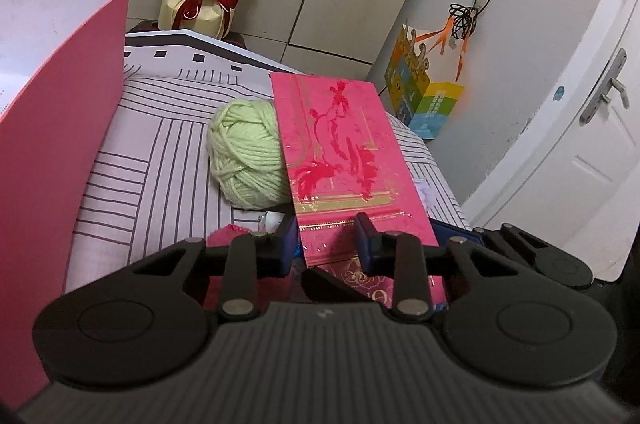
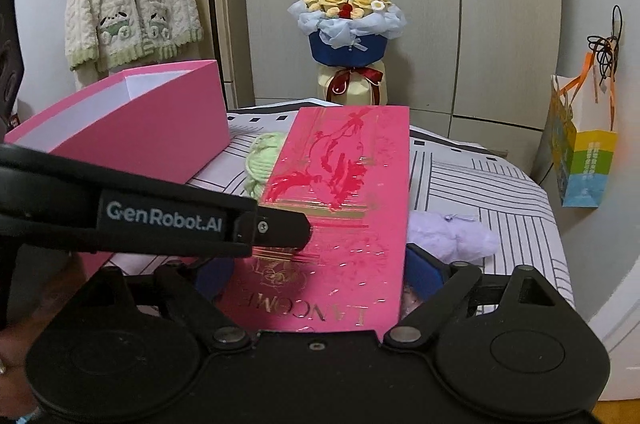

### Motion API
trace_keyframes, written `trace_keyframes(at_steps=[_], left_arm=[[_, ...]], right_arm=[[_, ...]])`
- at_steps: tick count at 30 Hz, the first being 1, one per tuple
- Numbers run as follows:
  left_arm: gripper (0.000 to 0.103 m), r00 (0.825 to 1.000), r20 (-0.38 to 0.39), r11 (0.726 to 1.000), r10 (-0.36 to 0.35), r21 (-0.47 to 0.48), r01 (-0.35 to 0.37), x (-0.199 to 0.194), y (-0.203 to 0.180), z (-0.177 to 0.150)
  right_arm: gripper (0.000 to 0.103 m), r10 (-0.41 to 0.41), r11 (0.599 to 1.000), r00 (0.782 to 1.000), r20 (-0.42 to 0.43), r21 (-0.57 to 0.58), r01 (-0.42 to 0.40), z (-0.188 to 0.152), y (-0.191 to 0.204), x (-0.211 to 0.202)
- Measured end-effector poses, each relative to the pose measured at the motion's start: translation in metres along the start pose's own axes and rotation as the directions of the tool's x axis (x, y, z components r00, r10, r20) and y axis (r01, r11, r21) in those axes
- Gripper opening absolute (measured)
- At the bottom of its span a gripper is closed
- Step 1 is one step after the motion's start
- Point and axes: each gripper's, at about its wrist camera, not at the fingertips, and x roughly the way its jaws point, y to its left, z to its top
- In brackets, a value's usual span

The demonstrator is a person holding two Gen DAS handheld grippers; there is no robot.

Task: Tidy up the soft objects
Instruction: 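Lift the pink envelope with the left gripper and carry it over the box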

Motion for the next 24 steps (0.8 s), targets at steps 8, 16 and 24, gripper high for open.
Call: trace_keyframes(at_steps=[8, 16, 24], left_arm=[[0.029, 1.000, -0.029, 1.000, -0.006, 0.017, 0.007, -0.008, -0.003, 0.000], [0.032, 0.998, -0.050, 0.998, -0.027, 0.055, 0.030, -0.029, -0.009, -0.005], [0.032, 0.999, -0.032, 0.997, -0.024, 0.069, 0.026, -0.055, -0.011, -0.008]], right_arm=[[0.090, -0.034, 0.999, 0.999, 0.013, 0.043, 0.033, 0.000, 0.003, -0.008], [0.089, -0.048, 0.997, 0.999, 0.006, 0.065, 0.048, -0.001, 0.013, -0.023], [0.089, -0.057, 0.997, 0.998, 0.034, 0.045, 0.056, -0.002, 0.031, -0.044]])
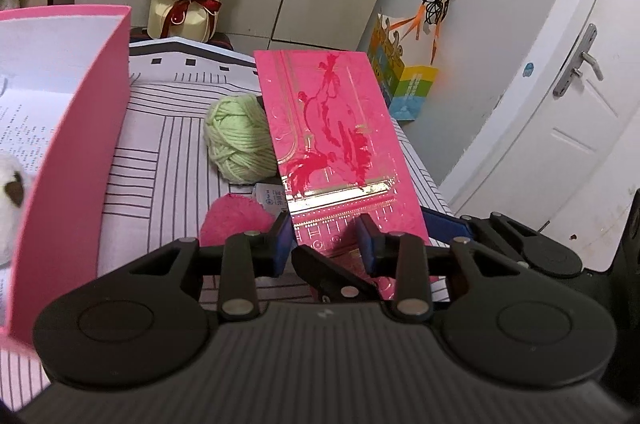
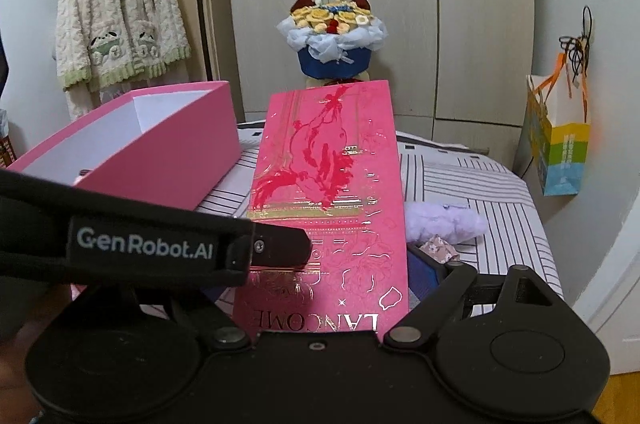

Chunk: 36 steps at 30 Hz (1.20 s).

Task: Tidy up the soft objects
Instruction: 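Lift the pink envelope with the left gripper and carry it over the box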

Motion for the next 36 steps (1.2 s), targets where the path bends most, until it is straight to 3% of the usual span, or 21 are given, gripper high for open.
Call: trace_keyframes(at_steps=[26, 36], left_arm=[[0.032, 0.997, -0.075, 1.000, -0.011, 0.016, 0.013, -0.087, 0.015, -0.040], [0.032, 0.999, -0.034, 0.999, 0.030, -0.022, -0.030, -0.131, 0.037, -0.056]], right_arm=[[0.088, 0.001, 0.999, 0.999, -0.051, -0.051, -0.003, -0.023, 0.077, -0.065], [0.086, 0.059, 0.996, 0.998, -0.033, -0.059, -0.061, -0.029, 0.115, -0.083]])
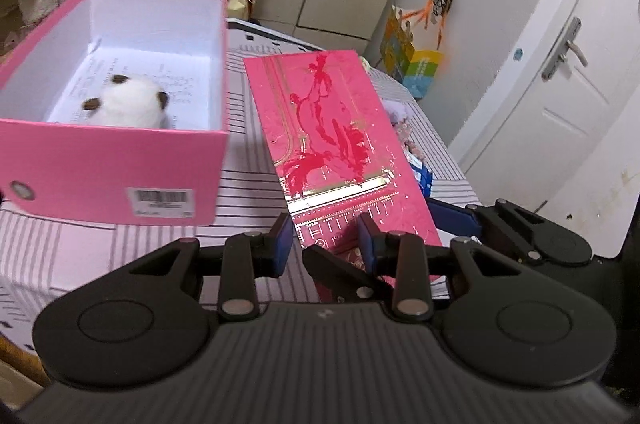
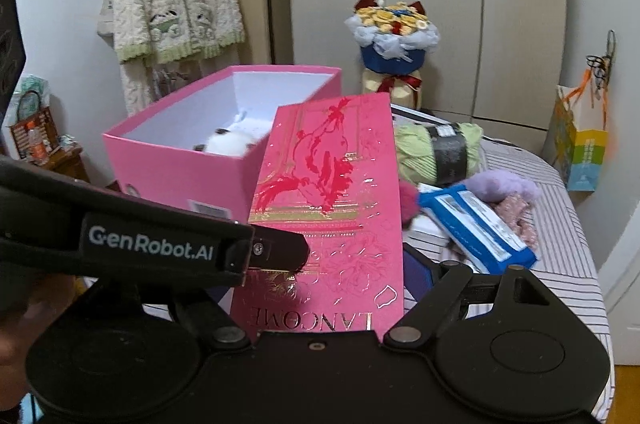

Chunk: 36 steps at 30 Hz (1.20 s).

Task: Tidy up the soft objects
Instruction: 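Lift the pink envelope with the left gripper and carry it over the box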

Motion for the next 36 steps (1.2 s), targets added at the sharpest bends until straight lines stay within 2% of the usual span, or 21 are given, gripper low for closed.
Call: trace_keyframes(at_steps=[11, 18, 23, 27, 36], left_arm=[[0.032, 0.993, 0.086, 0.996, 0.078, 0.025, -0.081, -0.049, 0.018, 0.027], [0.032, 0.989, 0.103, 0.995, 0.101, -0.029, -0.099, -0.064, 0.055, 0.054], [0.032, 0.987, 0.099, 0.991, 0.127, -0.057, -0.122, -0.056, 0.084, 0.081], [0.032, 0.984, 0.091, 0.986, 0.155, -0.068, -0.149, -0.045, 0.105, 0.101], [0.032, 0.982, 0.007, 0.978, 0.190, -0.092, -0.188, -0.003, 0.157, 0.147]], right_arm=[[0.086, 0.113, 0.993, 0.993, 0.044, -0.023, -0.112, 0.039, 0.030, -0.005], [0.087, 0.191, 0.982, 0.981, 0.045, -0.017, -0.191, 0.074, 0.048, 0.016], [0.086, 0.222, 0.975, 0.975, 0.030, -0.031, -0.221, 0.097, 0.062, 0.042], [0.086, 0.256, 0.967, 0.967, -0.003, 0.014, -0.256, 0.117, 0.064, 0.073], [0.084, 0.310, 0.948, 0.948, -0.079, 0.107, -0.301, 0.146, 0.062, 0.143]])
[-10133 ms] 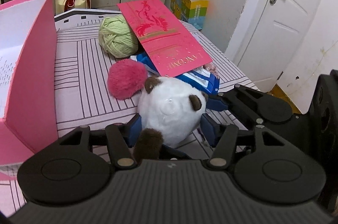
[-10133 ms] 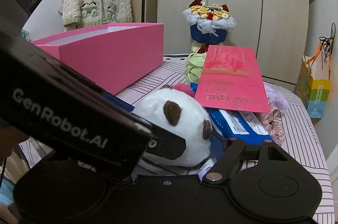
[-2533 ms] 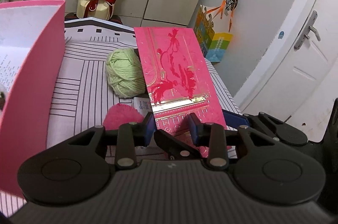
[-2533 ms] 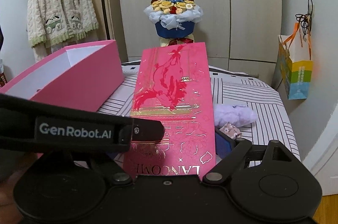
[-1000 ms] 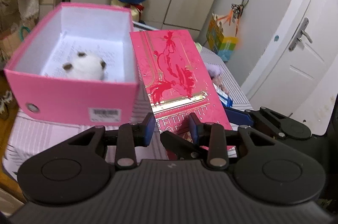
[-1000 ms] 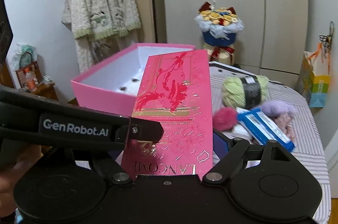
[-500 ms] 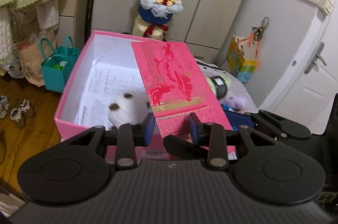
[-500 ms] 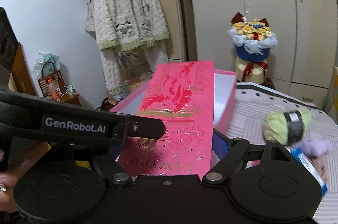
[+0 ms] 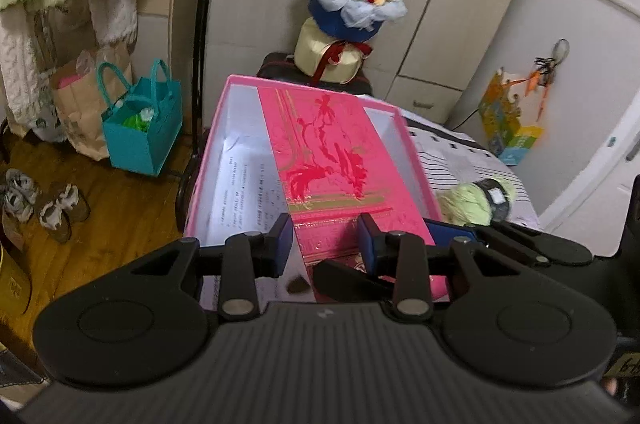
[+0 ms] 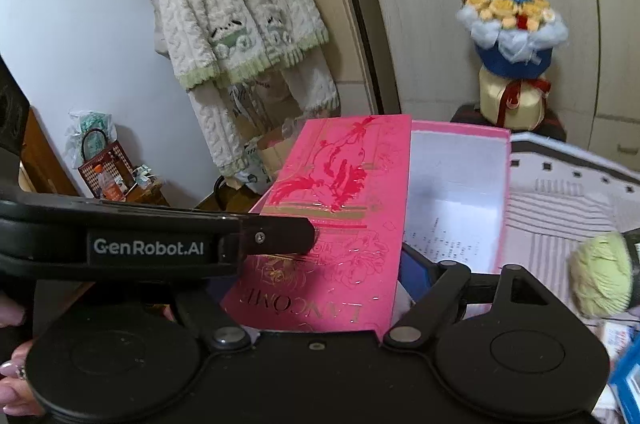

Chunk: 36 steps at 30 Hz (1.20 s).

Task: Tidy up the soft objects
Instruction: 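Lift the pink envelope with the left gripper and carry it over the box, then release the pink envelope into the box with the left gripper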

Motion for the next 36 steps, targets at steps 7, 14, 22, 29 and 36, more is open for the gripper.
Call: trace_keyframes(at_steps=[7, 14, 22, 29, 36], left_arm=[[0.032, 0.996, -0.087, 1.000, 0.022, -0.004, -0.022, 0.043, 0.026, 0.022], [0.032, 0.991, -0.127, 0.999, 0.048, 0.022, -0.045, 0.067, 0.033, 0.027], [0.032, 0.989, -0.094, 0.990, 0.116, 0.097, -0.106, 0.070, 0.026, 0.033], [0.045, 0.982, -0.043, 0.979, 0.184, 0.099, -0.179, 0.063, 0.029, 0.029], [0.050, 0.981, 0.036, 0.967, 0.188, 0.168, -0.192, 0.033, 0.019, 0.017]], right_arm=[[0.079, 0.033, 0.997, 0.992, -0.118, 0.077, -0.024, 0.015, -0.020, 0.047], [0.074, 0.027, 0.996, 0.976, -0.215, 0.089, -0.008, 0.021, -0.029, 0.074], [0.073, -0.005, 0.999, 0.959, -0.285, 0.034, 0.015, 0.035, -0.022, 0.089], [0.075, 0.059, 0.997, 0.937, -0.344, 0.074, -0.036, 0.028, -0.028, 0.097], [0.075, 0.088, 0.996, 0.962, -0.260, 0.044, -0.080, 0.019, -0.039, 0.056]])
